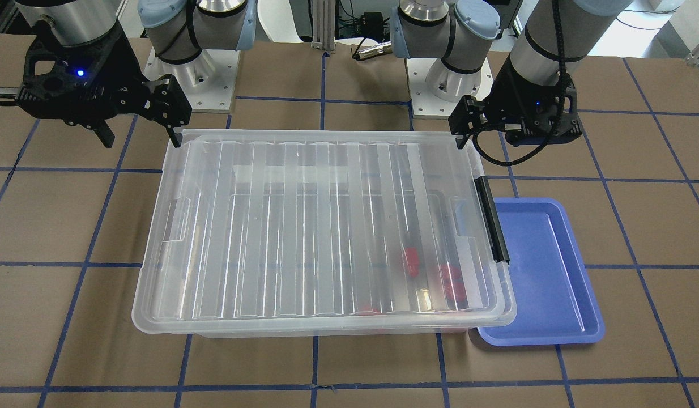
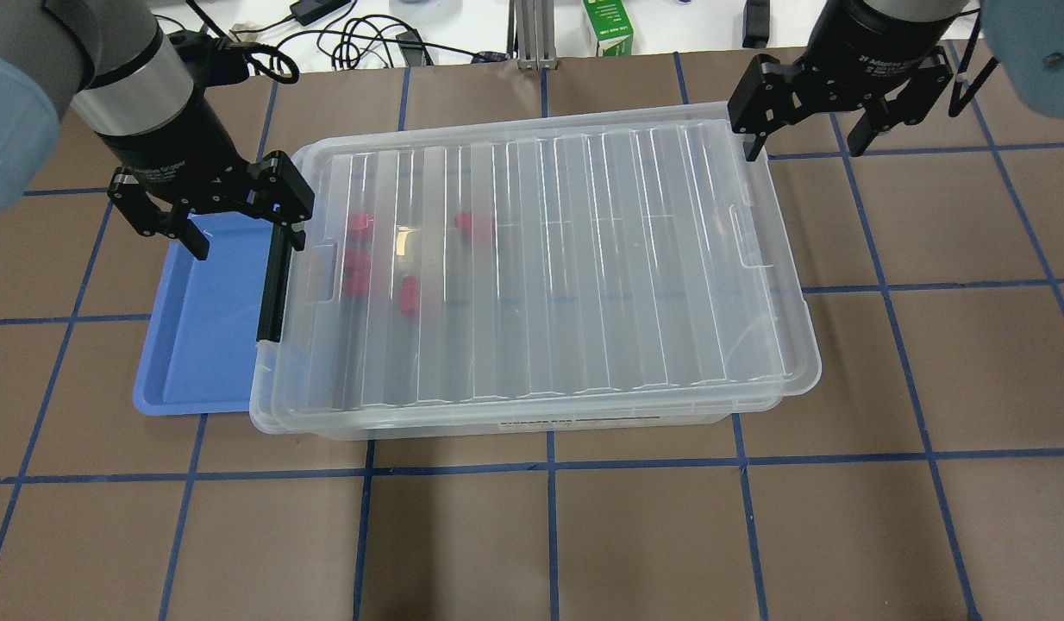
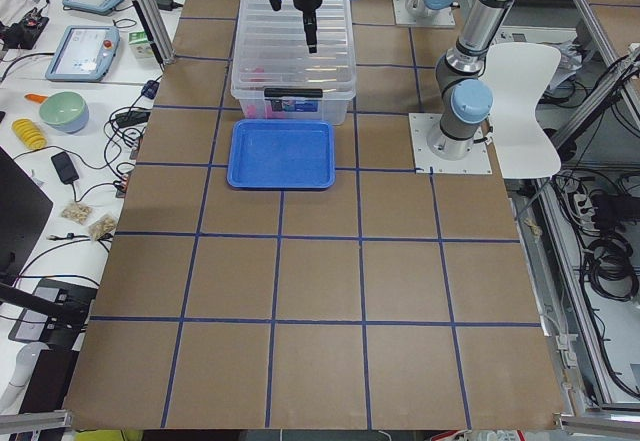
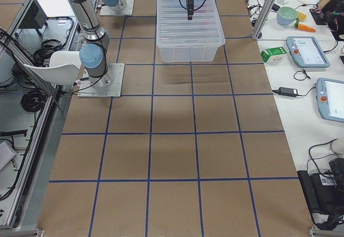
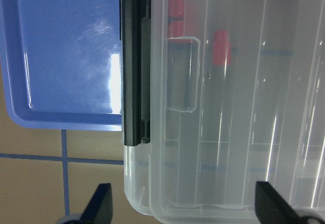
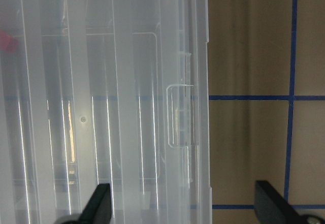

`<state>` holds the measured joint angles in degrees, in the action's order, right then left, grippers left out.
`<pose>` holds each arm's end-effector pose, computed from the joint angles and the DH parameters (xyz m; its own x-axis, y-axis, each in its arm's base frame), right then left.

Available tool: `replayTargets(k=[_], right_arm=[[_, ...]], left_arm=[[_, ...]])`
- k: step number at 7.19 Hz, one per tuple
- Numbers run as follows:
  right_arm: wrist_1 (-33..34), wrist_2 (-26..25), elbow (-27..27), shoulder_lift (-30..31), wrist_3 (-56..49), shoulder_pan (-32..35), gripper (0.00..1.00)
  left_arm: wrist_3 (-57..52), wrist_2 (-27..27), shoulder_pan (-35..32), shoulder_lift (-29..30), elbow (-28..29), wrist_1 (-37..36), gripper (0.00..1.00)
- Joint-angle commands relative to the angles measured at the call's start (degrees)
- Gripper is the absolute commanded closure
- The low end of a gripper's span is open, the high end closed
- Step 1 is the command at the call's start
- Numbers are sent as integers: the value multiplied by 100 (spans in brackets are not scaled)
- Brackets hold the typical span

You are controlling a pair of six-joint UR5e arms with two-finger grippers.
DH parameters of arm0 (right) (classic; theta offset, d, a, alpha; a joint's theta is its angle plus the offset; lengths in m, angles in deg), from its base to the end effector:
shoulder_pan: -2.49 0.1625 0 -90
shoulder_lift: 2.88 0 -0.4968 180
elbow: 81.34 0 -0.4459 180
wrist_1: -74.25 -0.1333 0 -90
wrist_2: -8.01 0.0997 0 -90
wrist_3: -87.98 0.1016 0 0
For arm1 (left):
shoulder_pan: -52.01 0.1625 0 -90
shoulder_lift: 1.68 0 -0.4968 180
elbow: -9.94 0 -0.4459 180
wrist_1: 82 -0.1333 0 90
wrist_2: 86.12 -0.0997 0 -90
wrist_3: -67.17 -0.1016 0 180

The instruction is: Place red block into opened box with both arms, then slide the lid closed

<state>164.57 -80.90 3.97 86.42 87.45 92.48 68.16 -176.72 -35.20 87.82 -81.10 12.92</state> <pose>0.1351 -0.5580 0.5965 -0.9998 -0.0105 -0.0183 -0.0091 0.9971 -0.0753 -0.1062 -0.5369 0.5445 -0.9978 -0.0648 -0.0121 -0.0657 0.9933 0.0950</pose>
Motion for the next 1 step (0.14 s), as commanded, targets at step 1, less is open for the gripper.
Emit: replayTargets(k=[1], right_arm=[[4,-12,12,0,0,0,0]], left_arm=[[-46,-36,-6,-46,-18,9,0]])
